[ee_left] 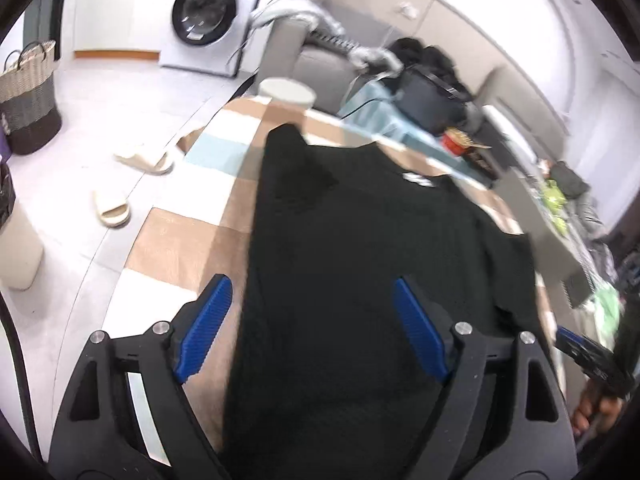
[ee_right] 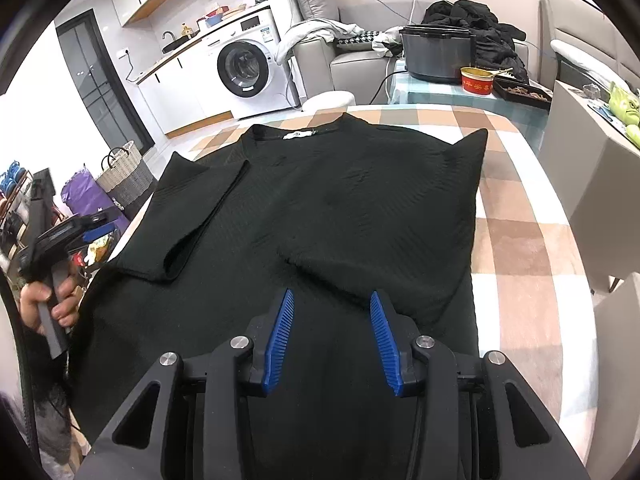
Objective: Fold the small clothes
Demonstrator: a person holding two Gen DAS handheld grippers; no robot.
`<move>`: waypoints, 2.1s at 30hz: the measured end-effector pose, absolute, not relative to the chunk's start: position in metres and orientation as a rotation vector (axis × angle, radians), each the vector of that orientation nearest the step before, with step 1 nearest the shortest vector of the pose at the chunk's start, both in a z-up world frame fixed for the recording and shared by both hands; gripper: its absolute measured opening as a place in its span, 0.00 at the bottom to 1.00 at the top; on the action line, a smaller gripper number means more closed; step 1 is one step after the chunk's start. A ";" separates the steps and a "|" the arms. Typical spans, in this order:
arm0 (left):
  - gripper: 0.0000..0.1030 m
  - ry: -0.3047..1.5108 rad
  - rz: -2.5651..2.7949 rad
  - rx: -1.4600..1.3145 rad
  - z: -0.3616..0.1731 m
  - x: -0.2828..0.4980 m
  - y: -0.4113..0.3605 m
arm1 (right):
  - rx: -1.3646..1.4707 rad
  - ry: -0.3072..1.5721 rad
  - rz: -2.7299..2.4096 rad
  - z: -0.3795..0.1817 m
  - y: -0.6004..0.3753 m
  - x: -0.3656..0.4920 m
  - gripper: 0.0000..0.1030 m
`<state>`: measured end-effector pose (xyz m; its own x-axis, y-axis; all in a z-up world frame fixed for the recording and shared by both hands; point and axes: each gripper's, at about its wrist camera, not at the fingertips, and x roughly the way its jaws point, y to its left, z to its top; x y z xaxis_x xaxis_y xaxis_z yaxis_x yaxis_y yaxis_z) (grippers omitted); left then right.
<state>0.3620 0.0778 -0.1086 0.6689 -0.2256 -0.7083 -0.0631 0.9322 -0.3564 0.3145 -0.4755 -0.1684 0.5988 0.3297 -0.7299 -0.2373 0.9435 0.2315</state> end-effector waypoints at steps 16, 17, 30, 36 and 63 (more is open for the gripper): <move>0.08 0.959 -0.037 -0.426 -0.159 0.465 0.113 | 0.359 0.991 0.113 -0.207 -0.554 0.424 0.39; 0.07 0.954 -0.045 -0.422 -0.158 0.468 0.113 | 0.353 0.987 0.123 -0.208 -0.554 0.427 0.37; 0.06 0.839 -0.077 -0.452 -0.112 0.504 0.102 | 0.318 0.893 0.098 -0.190 -0.549 0.458 0.07; 0.06 0.875 -0.061 -0.421 -0.116 0.549 0.093 | 0.308 0.880 0.052 -0.188 -0.555 0.475 0.08; 0.99 0.789 -0.052 -0.218 -0.084 0.169 0.094 | 0.168 0.979 0.239 -0.173 -0.548 0.135 0.60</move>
<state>0.1686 0.0941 -0.0842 0.7045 -0.1273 -0.6981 -0.0352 0.9763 -0.2136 0.1354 -0.5477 -0.1725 0.5346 0.2752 -0.7991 -0.1243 0.9608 0.2478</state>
